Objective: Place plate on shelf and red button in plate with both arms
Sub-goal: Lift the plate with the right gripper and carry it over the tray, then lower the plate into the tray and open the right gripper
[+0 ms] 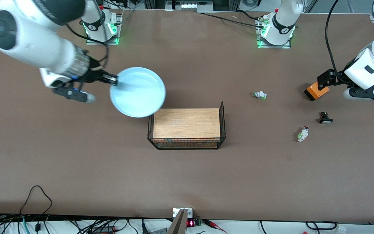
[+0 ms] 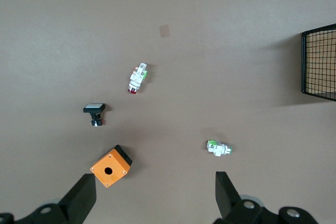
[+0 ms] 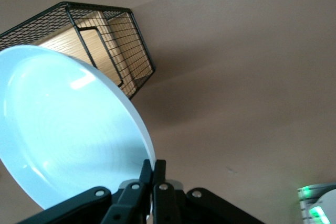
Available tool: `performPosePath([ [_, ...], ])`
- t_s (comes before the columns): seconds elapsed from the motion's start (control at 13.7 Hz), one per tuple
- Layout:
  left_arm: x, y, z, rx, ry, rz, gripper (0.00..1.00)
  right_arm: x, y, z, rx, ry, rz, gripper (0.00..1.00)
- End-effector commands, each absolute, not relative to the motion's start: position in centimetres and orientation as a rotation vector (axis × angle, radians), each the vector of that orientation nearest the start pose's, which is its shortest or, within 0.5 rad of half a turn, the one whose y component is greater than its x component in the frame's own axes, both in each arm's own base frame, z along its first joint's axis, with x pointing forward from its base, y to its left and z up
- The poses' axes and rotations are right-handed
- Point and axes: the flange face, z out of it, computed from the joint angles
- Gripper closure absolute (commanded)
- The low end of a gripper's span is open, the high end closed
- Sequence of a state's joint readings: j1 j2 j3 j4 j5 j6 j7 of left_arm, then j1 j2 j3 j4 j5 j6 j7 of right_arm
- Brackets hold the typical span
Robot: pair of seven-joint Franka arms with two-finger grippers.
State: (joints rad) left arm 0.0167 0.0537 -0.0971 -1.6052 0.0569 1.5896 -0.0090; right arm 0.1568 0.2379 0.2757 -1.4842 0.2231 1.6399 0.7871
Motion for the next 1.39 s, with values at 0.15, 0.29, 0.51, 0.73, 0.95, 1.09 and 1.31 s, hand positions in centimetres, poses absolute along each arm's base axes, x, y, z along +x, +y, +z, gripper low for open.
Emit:
performPosePath([
  [0.15, 57.0, -3.8, 58.6, -3.104, 0.121, 0.112, 0.00, 56.2, 35.2, 50.1, -2.787, 0.782, 0.328, 1.00],
  [0.29, 57.0, -3.7, 58.6, -3.104, 0.119, 0.112, 0.00, 56.0, 37.7, 48.6, -2.741, 0.881, 0.322, 1.00],
  [0.51, 57.0, -3.7, 58.5, -3.104, 0.116, 0.114, 0.00, 56.0, 38.9, 46.8, -2.711, 0.957, 0.342, 1.00],
  [0.73, 57.0, -3.7, 58.5, -3.104, 0.116, 0.117, 0.00, 56.3, 39.4, 44.5, -2.718, 0.971, 0.373, 1.00],
  [0.95, 57.0, -3.7, 58.5, -3.104, 0.116, 0.114, 0.00, 56.7, 39.9, 42.8, -2.715, 0.977, 0.381, 1.00],
  [1.09, 57.0, -3.7, 58.5, -3.104, 0.116, 0.117, 0.00, 56.7, 40.1, 42.2, -2.713, 0.976, 0.378, 1.00],
  [1.31, 57.0, -3.7, 58.5, -3.106, 0.116, 0.117, 0.00, 57.0, 40.8, 40.8, -2.704, 0.967, 0.364, 1.00],
])
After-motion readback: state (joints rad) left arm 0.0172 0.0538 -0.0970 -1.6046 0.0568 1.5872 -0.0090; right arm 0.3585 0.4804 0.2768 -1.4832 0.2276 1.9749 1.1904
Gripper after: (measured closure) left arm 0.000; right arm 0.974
